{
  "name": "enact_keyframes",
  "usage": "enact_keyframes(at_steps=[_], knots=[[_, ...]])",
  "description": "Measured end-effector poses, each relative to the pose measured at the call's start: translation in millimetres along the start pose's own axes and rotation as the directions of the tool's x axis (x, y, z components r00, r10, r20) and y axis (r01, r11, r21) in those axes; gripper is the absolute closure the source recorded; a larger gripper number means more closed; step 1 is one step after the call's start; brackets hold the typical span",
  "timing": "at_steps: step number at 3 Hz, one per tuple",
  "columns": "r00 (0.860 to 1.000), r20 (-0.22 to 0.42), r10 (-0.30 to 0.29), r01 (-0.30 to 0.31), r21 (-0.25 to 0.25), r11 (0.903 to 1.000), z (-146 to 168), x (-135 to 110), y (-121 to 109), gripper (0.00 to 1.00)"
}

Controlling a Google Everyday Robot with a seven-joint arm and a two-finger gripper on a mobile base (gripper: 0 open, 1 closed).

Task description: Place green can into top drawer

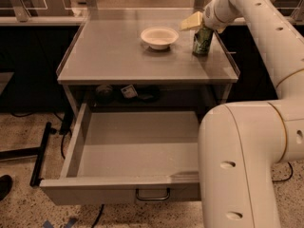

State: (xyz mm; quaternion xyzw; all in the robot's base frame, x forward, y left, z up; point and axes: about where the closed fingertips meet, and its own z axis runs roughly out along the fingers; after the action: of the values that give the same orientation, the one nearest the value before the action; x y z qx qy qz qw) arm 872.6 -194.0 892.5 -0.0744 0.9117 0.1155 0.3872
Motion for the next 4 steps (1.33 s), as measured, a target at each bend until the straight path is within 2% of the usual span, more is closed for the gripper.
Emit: enact_keyframes(at_steps=[1,3,4], knots=[[1.0,0.017,0.002,-0.002,-0.015,0.9999,0.9,-2.3,-3.6,0.41],[0.992,0.122,-0.021,0.027,-0.041,0.9988,-25.1,-24.6,-11.2,0.86],[0.987,0.153,-0.042,0.05,-0.048,0.9976,-53.9,-27.4,-12.3,1.0]])
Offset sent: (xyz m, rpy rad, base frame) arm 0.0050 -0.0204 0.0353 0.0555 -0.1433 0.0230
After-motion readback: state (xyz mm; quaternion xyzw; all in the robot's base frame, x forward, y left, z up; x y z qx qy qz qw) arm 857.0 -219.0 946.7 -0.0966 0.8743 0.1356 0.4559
